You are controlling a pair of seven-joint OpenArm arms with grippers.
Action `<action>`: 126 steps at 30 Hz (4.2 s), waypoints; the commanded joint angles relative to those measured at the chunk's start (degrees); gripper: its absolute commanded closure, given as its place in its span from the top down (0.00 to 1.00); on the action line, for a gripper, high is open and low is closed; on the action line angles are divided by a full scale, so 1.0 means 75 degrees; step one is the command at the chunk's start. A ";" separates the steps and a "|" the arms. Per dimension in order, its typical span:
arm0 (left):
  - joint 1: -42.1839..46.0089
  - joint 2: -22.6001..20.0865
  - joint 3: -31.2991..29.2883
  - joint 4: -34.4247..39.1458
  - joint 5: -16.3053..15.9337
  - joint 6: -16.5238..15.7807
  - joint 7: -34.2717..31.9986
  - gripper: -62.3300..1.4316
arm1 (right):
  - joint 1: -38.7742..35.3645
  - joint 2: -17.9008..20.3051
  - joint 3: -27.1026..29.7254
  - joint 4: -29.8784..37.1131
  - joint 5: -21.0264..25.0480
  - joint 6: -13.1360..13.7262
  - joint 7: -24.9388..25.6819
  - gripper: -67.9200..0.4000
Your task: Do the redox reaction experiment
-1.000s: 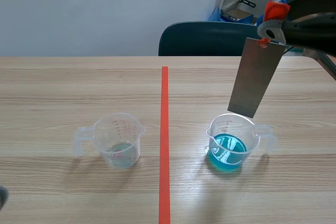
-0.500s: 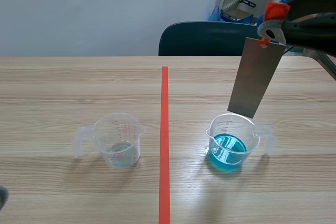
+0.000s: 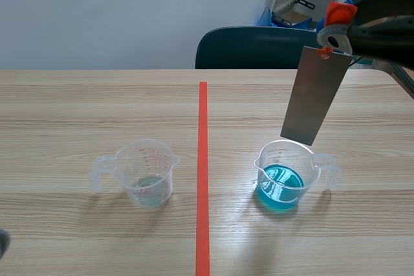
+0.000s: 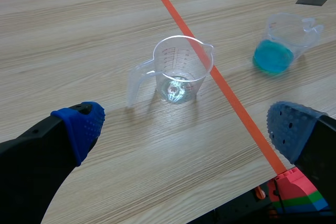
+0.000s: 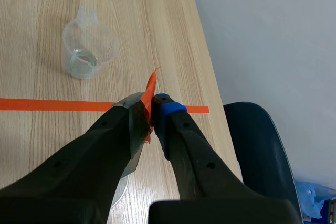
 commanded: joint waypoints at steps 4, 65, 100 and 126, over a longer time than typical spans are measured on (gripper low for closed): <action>0.0015 -0.0023 0.0009 0.0082 -0.0047 -0.0015 -0.0114 1.00 | 0.0090 0.0000 0.0044 0.0064 0.0105 0.0047 0.0105 0.02; -0.9556 -0.1084 0.7475 -0.4695 0.0044 0.0898 0.0356 0.06 | 0.0090 -0.0003 0.0044 0.0064 0.0079 0.0047 0.0140 0.02; -1.1444 0.1081 0.9069 -0.7172 0.0822 0.1218 0.0347 0.06 | 0.0090 -0.0003 0.0044 0.0064 0.0070 0.0047 0.0137 0.02; -0.9454 -0.1807 0.9055 -0.4389 0.0673 0.1393 0.0192 0.44 | 0.0090 0.0000 0.0044 0.0064 0.0017 0.0047 0.0166 0.02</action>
